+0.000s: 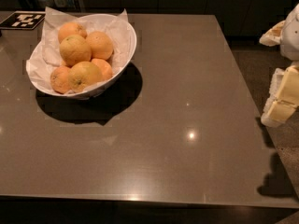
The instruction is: Pick orange from white bowl
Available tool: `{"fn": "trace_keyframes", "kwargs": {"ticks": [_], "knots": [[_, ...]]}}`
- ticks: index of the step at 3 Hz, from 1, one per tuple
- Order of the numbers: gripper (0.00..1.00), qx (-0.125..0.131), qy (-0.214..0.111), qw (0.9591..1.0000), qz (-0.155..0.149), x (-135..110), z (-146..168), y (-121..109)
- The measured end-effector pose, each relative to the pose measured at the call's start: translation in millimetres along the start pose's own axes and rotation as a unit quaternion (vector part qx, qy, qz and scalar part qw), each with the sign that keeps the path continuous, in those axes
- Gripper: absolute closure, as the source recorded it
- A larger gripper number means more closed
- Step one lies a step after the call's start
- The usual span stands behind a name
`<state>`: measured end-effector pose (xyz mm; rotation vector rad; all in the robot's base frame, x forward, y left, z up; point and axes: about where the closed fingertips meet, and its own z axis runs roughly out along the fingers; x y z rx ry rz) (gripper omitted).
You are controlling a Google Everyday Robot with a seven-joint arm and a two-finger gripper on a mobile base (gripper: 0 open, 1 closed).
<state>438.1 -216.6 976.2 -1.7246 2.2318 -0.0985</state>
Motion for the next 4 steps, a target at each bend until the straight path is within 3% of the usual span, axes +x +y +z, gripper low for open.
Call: {"fn": "trace_keyframes", "kwargs": {"ticks": [1,2,3,4], "knots": [[0.0,0.004,0.001,1.0,-0.001,-1.8,-1.9,-0.4],[0.0,0.011,0.015,0.9998,-0.003,-23.4,-10.0,-1.3],[0.0,0.039,0.024,0.9987,-0.022,-65.2,-18.3,1.5],[0.0,0.039,0.024,0.9987,-0.022,-65.3,-18.4,1.5]]}}
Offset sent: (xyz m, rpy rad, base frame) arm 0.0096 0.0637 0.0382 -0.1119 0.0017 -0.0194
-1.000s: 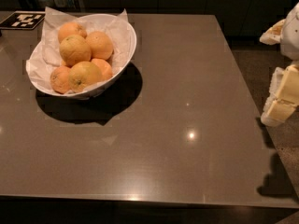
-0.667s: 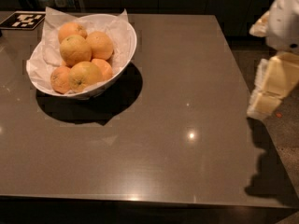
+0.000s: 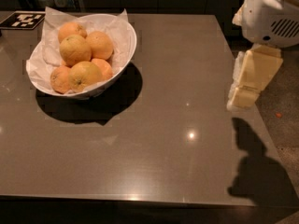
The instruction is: Pick orange from white bowl
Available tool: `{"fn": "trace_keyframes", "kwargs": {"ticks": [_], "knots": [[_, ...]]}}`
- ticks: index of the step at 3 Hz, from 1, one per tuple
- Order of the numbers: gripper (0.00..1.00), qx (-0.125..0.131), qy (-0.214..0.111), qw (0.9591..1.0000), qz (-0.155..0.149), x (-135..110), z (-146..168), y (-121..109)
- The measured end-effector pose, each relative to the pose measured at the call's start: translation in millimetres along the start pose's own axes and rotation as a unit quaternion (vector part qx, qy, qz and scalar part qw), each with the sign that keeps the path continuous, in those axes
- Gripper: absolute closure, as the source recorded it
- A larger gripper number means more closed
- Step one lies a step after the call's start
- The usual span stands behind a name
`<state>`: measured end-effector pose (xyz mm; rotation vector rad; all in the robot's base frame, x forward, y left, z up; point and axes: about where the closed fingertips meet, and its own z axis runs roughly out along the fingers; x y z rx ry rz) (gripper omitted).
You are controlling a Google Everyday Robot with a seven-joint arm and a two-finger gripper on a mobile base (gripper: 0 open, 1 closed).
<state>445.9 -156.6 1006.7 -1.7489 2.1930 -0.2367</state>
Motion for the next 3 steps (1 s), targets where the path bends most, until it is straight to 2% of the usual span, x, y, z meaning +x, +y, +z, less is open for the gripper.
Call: {"fn": "trace_keyframes", "kwargs": {"ticks": [1,2,3], "knots": [[0.0,-0.008,-0.009,0.9998,0.017,-22.8,-1.9,-5.2],[0.0,-0.012,-0.001,0.9998,0.018,-58.0,-3.9,-23.6],[0.0,-0.012,-0.003,0.9999,-0.009,-101.6,7.4,-47.8]]}}
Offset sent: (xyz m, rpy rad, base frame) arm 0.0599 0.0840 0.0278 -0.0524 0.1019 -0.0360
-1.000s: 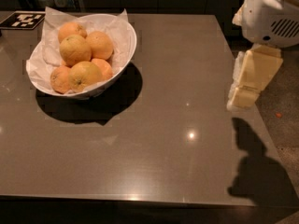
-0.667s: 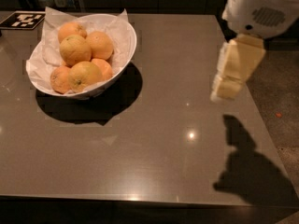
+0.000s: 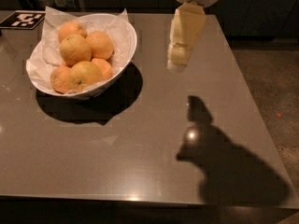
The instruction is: Pick orange from white bowl
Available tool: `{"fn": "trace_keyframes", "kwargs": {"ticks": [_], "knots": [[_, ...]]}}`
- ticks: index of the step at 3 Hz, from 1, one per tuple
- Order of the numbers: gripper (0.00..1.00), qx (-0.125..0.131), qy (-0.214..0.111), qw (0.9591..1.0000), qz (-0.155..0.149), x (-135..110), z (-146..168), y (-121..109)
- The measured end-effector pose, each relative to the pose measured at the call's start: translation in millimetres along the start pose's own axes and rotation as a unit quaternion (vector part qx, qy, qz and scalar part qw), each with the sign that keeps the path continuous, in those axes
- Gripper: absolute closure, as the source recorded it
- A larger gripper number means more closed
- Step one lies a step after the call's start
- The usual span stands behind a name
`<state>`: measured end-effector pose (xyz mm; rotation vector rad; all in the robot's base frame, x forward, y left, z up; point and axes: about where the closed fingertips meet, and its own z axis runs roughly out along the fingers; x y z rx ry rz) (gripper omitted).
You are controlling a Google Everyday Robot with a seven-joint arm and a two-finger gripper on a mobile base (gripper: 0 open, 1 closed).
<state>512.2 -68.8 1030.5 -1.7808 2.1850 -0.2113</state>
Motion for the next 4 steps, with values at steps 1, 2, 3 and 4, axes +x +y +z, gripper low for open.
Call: {"fn": "trace_keyframes", "kwargs": {"ticks": [1,2,3,4], "knots": [[0.0,0.014,-0.017,0.9997,-0.006,-13.9,-3.1,-5.4],[0.0,0.017,-0.034,0.9991,-0.016,-38.3,-0.7,-8.5],[0.0,0.016,-0.03,0.9991,-0.025,-82.4,6.8,-15.9],[0.0,0.025,-0.029,0.9985,-0.038,-133.3,19.0,-29.3]]}}
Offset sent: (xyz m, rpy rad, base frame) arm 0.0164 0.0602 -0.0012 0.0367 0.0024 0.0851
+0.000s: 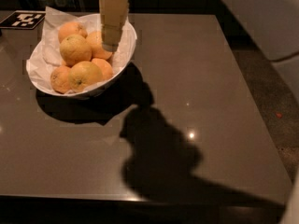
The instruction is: Pick orange from white bowl
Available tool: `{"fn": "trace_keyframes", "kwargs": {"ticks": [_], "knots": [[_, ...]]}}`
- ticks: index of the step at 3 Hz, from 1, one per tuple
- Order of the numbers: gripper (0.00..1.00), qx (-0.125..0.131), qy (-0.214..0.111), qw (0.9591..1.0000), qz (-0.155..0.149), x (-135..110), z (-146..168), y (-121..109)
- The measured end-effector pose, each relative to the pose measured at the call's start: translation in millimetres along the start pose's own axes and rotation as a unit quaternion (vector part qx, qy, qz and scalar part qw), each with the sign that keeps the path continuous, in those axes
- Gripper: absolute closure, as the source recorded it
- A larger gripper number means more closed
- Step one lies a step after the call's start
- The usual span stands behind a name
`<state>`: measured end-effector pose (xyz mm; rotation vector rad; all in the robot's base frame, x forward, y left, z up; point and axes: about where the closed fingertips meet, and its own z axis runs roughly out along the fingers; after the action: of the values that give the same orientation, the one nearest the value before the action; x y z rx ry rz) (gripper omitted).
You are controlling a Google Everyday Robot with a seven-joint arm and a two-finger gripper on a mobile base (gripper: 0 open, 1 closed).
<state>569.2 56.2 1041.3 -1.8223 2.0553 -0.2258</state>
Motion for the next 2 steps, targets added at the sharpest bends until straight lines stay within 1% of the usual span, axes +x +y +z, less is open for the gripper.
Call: {"fn": "trace_keyframes", "kwargs": {"ticks": [1,2], "knots": [[0.0,0.011,-0.018,0.9998,-0.008,-16.0,-0.2,-3.2],[0.0,0.012,-0.026,0.9994,-0.017,-28.5,6.2,-2.6]]}}
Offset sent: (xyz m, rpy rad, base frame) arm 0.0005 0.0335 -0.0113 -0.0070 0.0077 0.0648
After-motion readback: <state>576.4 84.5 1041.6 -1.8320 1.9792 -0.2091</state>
